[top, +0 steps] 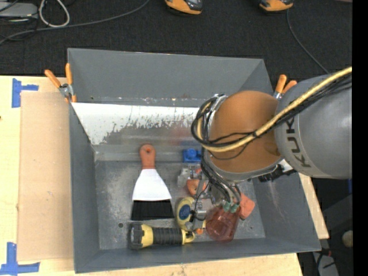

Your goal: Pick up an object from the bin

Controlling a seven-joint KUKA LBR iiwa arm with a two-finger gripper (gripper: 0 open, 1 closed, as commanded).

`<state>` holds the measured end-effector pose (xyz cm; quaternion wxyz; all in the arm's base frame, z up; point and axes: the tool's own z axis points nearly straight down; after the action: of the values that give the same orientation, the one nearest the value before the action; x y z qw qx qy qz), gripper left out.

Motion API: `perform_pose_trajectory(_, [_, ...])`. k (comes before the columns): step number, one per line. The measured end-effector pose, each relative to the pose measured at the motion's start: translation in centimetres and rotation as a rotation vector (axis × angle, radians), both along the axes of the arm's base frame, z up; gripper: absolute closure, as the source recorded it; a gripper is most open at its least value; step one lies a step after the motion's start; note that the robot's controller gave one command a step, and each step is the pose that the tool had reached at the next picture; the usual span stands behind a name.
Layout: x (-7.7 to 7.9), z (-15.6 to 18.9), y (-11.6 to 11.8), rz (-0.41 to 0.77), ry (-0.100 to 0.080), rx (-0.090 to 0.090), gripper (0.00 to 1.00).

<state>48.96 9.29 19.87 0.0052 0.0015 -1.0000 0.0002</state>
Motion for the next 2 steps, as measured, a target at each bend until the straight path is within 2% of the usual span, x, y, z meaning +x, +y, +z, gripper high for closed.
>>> perform_pose_trajectory(1, [0.2, 0.4, -0.1, -0.004, -0.008, 0.001, 0.0])
perform_pose_trajectory(2, [0.1, -5.3, 2.3, 0.141, -0.009, 0.002, 0.0])
